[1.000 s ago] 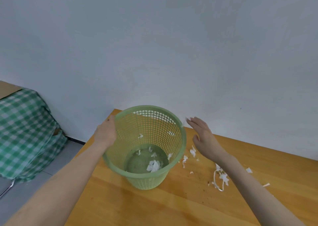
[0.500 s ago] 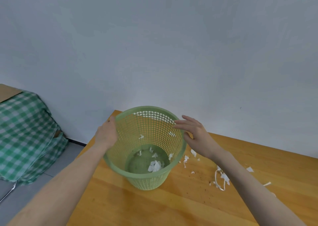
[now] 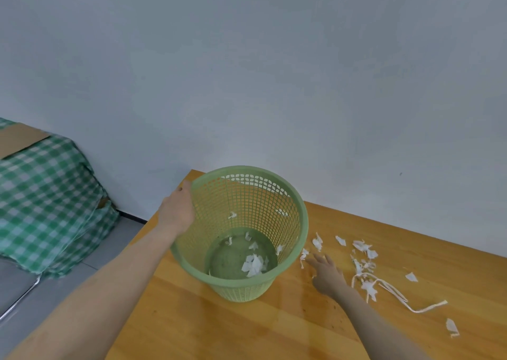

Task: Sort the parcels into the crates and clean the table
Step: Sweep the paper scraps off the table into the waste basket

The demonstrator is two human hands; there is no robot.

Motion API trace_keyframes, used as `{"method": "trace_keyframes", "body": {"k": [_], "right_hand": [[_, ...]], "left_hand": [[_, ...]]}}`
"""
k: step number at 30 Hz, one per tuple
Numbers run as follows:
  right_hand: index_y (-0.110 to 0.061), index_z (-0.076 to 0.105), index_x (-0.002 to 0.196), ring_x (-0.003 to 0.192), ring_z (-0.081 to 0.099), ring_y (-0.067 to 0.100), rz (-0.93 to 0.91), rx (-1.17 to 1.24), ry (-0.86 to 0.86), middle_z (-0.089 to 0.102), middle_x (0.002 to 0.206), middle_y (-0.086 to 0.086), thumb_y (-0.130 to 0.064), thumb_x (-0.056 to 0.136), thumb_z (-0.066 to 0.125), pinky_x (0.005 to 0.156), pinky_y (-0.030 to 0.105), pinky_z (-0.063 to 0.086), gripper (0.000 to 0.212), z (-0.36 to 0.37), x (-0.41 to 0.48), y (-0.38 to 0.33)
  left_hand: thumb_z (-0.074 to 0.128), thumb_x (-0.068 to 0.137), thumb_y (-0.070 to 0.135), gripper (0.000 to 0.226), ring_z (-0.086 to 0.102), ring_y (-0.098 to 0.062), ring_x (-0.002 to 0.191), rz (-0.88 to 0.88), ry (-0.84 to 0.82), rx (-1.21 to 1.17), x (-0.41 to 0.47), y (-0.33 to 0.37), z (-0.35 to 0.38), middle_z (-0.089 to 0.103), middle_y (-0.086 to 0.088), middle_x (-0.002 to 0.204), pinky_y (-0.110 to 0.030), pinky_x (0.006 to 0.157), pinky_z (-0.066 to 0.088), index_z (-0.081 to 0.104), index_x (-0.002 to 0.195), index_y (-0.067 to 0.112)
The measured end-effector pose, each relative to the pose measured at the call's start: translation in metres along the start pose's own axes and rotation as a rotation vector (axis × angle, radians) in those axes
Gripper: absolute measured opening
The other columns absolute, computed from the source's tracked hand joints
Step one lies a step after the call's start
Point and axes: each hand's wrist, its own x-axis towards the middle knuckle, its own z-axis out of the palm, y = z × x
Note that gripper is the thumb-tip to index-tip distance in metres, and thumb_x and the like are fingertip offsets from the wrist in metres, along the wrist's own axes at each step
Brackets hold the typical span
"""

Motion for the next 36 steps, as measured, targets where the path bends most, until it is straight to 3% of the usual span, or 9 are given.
{"method": "trace_keyframes", "body": {"k": [6,10,13,17,25,30,36], "right_hand": [[-0.025,0.025,0.15,0.147,-0.01,0.024,-0.083,-0.225,-0.062,-0.005,0.16,-0.004,0.002,0.089,0.038,0.119,0.046,0.005,0.068,-0.002,0.02,-0.008],[-0.02,0.03,0.148,0.147,-0.006,0.023,-0.08,-0.241,-0.111,0.001,0.161,-0.003,0.004,0.087,0.036,0.118,0.046,0.004,0.066,-0.011,0.032,-0.011],[-0.019,0.023,0.151,0.147,0.003,0.022,-0.093,-0.259,-0.103,0.01,0.16,-0.003,0.001,0.087,0.038,0.118,0.047,0.008,0.068,-0.008,0.037,-0.012],[-0.015,0.013,0.152,0.147,0.003,0.02,-0.114,-0.32,-0.072,0.007,0.16,-0.002,-0.001,0.091,0.04,0.118,0.045,0.008,0.069,0.001,0.03,-0.006],[-0.013,0.012,0.152,0.147,0.006,0.02,-0.038,-0.092,0.094,0.01,0.159,-0.001,0.001,0.089,0.041,0.119,0.036,0.014,0.07,-0.029,-0.004,0.013],[-0.011,0.031,0.147,0.142,0.023,0.02,-0.241,0.214,0.402,0.028,0.153,0.002,0.004,0.09,0.041,0.116,0.029,0.02,0.06,-0.114,-0.04,-0.007],[-0.016,0.046,0.139,0.129,0.033,-0.003,-0.646,0.376,0.438,0.041,0.137,-0.014,-0.001,0.094,0.044,0.105,0.002,0.016,0.047,-0.168,-0.1,-0.064]], "left_hand": [[0.041,0.081,-0.007,0.032,0.044,-0.029,0.067,0.005,0.013,0.005,0.0,0.001,-0.001,0.041,-0.005,0.077,-0.036,0.057,0.033,0.039,0.11,0.006],[0.039,0.081,-0.009,0.034,0.039,-0.021,0.06,-0.014,0.003,0.006,-0.001,0.003,-0.002,0.038,-0.002,0.074,-0.034,0.053,0.03,0.038,0.11,0.008],[0.042,0.081,-0.01,0.034,0.036,-0.018,0.057,-0.018,-0.007,0.012,0.0,0.002,-0.002,0.035,0.0,0.071,-0.031,0.051,0.027,0.037,0.109,0.009],[0.043,0.08,-0.009,0.034,0.038,-0.022,0.06,-0.017,0.0,0.012,0.001,0.001,0.0,0.035,0.0,0.071,-0.034,0.054,0.029,0.037,0.109,0.008],[0.041,0.081,-0.007,0.033,0.043,-0.028,0.068,0.019,0.018,0.001,0.0,-0.002,0.0,0.035,0.0,0.072,-0.035,0.058,0.032,0.038,0.112,0.007],[0.04,0.08,-0.007,0.033,0.045,-0.031,0.071,0.017,0.01,-0.003,0.003,-0.004,0.002,0.038,-0.002,0.074,-0.037,0.06,0.033,0.04,0.111,0.005],[0.041,0.081,-0.004,0.035,0.055,-0.042,0.093,-0.01,-0.013,0.004,0.006,-0.005,0.003,0.056,-0.018,0.101,-0.038,0.067,0.035,0.039,0.116,0.003]]}}
